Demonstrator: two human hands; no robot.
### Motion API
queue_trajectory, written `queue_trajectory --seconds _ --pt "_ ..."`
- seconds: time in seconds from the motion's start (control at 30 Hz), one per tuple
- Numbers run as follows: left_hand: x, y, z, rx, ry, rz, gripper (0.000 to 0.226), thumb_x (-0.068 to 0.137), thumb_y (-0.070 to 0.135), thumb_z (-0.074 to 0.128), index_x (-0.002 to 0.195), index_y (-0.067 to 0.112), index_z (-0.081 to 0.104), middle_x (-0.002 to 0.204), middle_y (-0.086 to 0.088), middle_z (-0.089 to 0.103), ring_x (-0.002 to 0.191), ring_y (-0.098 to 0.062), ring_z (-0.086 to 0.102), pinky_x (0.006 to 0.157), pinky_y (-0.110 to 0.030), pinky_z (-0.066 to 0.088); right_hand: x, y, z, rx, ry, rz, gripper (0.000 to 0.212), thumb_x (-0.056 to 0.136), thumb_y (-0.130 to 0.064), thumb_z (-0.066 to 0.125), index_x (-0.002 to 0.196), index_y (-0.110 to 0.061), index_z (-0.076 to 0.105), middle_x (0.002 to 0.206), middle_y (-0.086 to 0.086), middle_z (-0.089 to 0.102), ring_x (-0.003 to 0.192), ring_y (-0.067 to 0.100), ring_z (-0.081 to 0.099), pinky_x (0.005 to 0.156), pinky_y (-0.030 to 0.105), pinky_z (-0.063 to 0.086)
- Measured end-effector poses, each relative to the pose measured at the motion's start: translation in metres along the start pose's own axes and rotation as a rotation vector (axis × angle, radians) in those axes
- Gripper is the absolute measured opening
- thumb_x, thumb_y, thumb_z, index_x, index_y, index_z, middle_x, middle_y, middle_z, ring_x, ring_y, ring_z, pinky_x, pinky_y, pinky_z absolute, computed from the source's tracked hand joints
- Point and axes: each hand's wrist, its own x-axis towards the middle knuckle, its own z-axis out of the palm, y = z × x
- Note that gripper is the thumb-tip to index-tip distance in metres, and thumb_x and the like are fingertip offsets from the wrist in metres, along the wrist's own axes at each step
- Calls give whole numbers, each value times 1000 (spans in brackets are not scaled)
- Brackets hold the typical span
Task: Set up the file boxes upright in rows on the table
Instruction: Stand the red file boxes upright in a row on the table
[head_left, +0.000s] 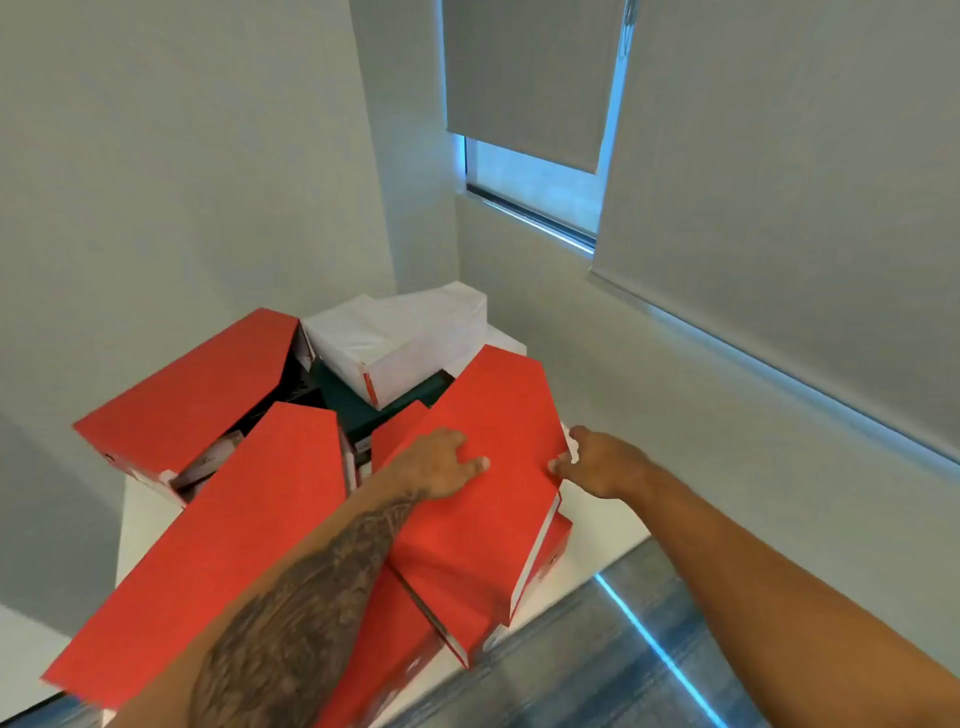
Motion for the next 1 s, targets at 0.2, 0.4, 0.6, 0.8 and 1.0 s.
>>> queue_trajectory --seconds 0.2,0.4,0.6,0.8,1.0 --pt "-6 10 22 96 -49 -101 87 90 71 44 158 21 23 167 -8 12 153 -36 8 122 -54 18 -9 -7 54 610 -84 202 59 96 -48 62 136 -5 54 120 7 68 100 25 66 80 35 53" --pt "-17 13 30 109 -15 -73 83 93 64 47 159 24 16 168 -5 4 153 -36 0 121 -57 18 -17 -22 88 1317 -225 245 32 97 -29 68 125 -15 62 112 7 75 99 25 73 76 41 62" --pt "-19 14 34 10 62 -10 81 93 70 37 159 26 20 168 -5 11 153 -34 8 122 -54 19 -16 -24 77 1563 -59 132 24 100 -13 61 122 -22 63 116 9 76 105 28 71 89 48 58" --pt "-14 46 24 -196 107 108 76 97 65 38 154 14 34 161 -6 33 147 -25 32 121 -39 25 -21 -25 19 1289 185 105 20 97 -13 60 116 -9 68 93 9 77 71 20 71 60 30 56" --pt "-1 67 31 -314 -49 136 83 88 74 41 152 22 39 156 -1 42 141 -22 44 116 -44 36 -30 -3 -38 973 319 76 13 99 -12 58 91 -18 66 94 9 75 76 25 70 74 39 58"
